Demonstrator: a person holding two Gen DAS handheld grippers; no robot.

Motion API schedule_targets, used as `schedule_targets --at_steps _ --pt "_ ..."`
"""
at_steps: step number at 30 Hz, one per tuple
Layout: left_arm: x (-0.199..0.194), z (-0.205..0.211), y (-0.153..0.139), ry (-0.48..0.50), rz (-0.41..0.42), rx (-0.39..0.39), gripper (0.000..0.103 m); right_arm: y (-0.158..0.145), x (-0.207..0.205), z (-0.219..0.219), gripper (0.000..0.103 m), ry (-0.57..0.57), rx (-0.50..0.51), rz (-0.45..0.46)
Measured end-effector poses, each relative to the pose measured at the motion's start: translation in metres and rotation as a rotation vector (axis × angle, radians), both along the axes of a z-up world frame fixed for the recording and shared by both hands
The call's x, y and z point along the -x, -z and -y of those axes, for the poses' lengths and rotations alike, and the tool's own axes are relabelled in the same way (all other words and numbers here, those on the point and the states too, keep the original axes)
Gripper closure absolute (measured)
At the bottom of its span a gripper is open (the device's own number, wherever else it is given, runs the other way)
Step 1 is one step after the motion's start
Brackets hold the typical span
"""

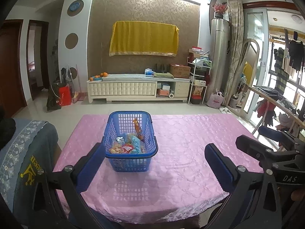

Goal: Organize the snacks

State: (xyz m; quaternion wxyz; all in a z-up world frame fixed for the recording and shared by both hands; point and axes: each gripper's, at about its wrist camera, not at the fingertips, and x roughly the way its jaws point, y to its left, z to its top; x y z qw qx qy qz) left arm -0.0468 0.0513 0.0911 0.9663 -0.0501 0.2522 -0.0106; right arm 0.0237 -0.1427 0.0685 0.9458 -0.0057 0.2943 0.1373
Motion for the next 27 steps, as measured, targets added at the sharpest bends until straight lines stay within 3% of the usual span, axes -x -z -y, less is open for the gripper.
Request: schedule_targets --at_steps 27 --pt "-0.0003 -0.0007 0.0034 -0.002 -0.023 0.011 0.0 0.0053 -0.0011 0.0079 0.0 0.001 -0.004 -0.028"
